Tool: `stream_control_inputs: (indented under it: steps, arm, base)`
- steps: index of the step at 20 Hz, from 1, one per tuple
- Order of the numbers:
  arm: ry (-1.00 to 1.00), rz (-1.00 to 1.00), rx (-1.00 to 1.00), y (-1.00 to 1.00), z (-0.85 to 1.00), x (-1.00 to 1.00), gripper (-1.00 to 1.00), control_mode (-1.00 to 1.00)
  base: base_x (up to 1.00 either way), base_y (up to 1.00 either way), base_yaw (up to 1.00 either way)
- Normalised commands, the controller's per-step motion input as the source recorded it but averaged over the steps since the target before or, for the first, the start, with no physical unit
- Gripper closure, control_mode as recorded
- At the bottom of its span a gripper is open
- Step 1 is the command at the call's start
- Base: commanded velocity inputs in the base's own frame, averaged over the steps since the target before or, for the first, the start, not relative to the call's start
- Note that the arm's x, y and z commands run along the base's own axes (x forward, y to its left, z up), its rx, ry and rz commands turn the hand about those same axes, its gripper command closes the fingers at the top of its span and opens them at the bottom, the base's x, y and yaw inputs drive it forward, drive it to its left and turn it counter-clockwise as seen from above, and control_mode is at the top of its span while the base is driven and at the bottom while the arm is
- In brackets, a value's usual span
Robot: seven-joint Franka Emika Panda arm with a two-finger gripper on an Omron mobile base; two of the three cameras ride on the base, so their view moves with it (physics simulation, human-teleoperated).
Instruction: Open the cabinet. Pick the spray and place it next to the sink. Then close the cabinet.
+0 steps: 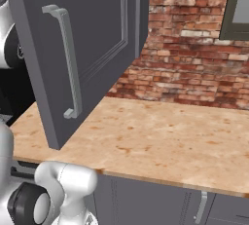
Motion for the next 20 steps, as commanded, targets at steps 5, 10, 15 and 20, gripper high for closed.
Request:
stream_control_inputs:
  steps: [5,10,15,20]
  arm:
    - [-0.07,0.01,0.04,0.07,0.03,0.36,-1.0,-1.0]
    - [0.04,0.0,0.01,0.19,0.43,0.07,-1.0,-1.0]
    - [0.01,0.0,0.0,0.33,0.21,0.35,-1.0,-1.0]
    - [0.0,-0.03,-0.02,0.02,0.03,0.41,-1.0,-1.0]
  base:
    - [0.0,0.0,0.0]
    - [0.0,0.0,0.0]
    - [0.0,0.0,0.0]
    - [0.0,0.0,0.0]
